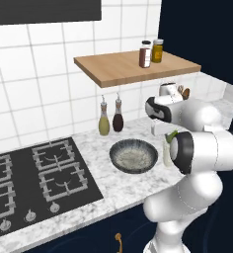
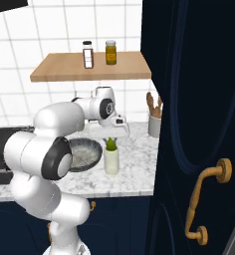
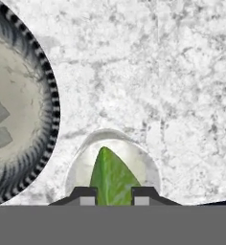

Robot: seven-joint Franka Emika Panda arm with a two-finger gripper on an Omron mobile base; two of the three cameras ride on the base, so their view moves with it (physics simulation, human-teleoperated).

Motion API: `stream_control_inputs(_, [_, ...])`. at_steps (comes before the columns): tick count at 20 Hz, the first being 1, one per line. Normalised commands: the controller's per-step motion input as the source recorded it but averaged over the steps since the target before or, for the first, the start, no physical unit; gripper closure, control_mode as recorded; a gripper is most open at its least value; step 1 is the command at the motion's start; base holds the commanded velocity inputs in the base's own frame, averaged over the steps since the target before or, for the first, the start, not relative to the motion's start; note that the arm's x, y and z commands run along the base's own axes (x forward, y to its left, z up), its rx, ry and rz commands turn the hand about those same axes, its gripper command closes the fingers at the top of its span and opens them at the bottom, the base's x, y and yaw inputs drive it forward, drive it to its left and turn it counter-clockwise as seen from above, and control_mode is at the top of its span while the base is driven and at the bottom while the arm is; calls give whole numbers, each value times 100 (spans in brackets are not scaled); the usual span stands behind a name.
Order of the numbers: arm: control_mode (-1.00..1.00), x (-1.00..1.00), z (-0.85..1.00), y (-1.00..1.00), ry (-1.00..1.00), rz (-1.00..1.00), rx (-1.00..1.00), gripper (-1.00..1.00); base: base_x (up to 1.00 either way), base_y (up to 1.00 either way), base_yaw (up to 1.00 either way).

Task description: Grab a lemon wedge from the fridge and one ice cube from the ice bowl, and put them in the glass of lemonade.

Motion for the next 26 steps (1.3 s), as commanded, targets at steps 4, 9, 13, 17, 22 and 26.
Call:
stream_control_inputs(4, [-100,-8,-15,-9,21,0,0,-100,0,0,0])
stream_control_inputs(9, [-100,-1,-2,0,7,0,0,-100,0,0,0])
stream_control_inputs(13, [-100,0,0,0,6,0,0,-100,0,0,0])
stream_control_inputs(17, [-100,-4,39,0,3,0,0,-100,0,0,0])
stream_control_inputs(22, [-100,-61,73,9,-19,5,0,-100,0,0,0])
stream_control_inputs(26, [-100,-61,55,41,-32,15,0,-100,0,0,0])
